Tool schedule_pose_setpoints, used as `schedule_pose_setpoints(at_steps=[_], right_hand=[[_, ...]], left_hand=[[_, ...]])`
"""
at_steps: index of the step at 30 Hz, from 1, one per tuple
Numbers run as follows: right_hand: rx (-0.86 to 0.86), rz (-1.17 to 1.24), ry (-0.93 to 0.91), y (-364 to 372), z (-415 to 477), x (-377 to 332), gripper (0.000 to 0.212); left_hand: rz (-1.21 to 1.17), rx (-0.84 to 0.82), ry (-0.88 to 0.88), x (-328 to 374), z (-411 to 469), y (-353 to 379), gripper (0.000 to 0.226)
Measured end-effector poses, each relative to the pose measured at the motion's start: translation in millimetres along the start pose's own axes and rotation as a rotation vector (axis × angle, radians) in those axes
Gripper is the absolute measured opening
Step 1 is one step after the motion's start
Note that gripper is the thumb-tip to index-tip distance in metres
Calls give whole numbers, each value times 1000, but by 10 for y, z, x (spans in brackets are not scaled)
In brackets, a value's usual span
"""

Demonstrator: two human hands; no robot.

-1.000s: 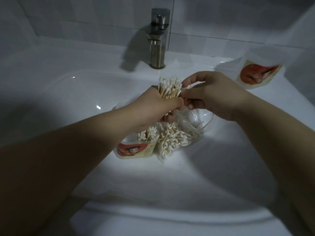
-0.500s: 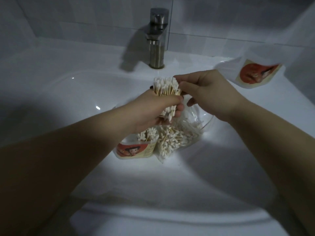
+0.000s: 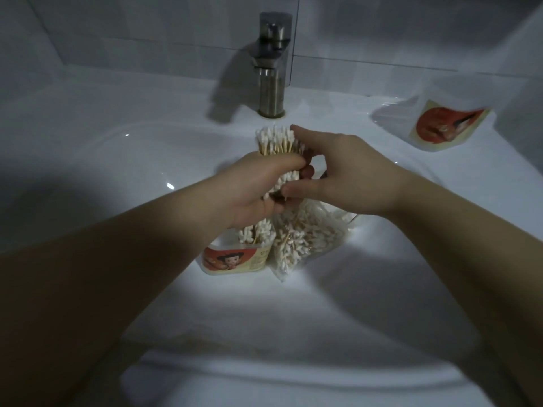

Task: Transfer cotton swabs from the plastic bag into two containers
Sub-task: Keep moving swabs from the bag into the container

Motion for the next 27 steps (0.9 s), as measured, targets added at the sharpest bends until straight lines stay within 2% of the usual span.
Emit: schedule_pose_setpoints(at_steps=[5,9,13,15,17,19,24,27], right_hand=[[-96,12,22,76,-13,-11,120],[-14,-85,-63,14,9,-38,100],[-59,-49,-12,12,0,-5,107],[-42,38,71,-28,-5,70,94],[10,24,139,-104,-1,170,62],[27,-116,197,-159,15,262,30],[-354,-301,395,144,-102,500,17],[-432,-269,402,281,-114,517,16]], left_hand=[[36,-43,-31,-24,-7,15,17],[11,-21,-31,-19,-5,9,17],[22,60,1,-9,0,-36,11],[49,136,12,-13,11,-93,6],[64,179,17,-17,17,-133,7],[103,185,21,-17,18,-150,12],[170,154,21,-45,23,-127,12],[180,153,17,-60,35,-137,10]])
Point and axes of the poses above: each hand's wrist, its own z-axis towards the middle knuckle, its own y-axis out of the palm, x = y × z, the point moved 7 cm from there along z, towards the middle knuckle, and after that the axes turned 11 degrees about z, right-handed, at the moved point
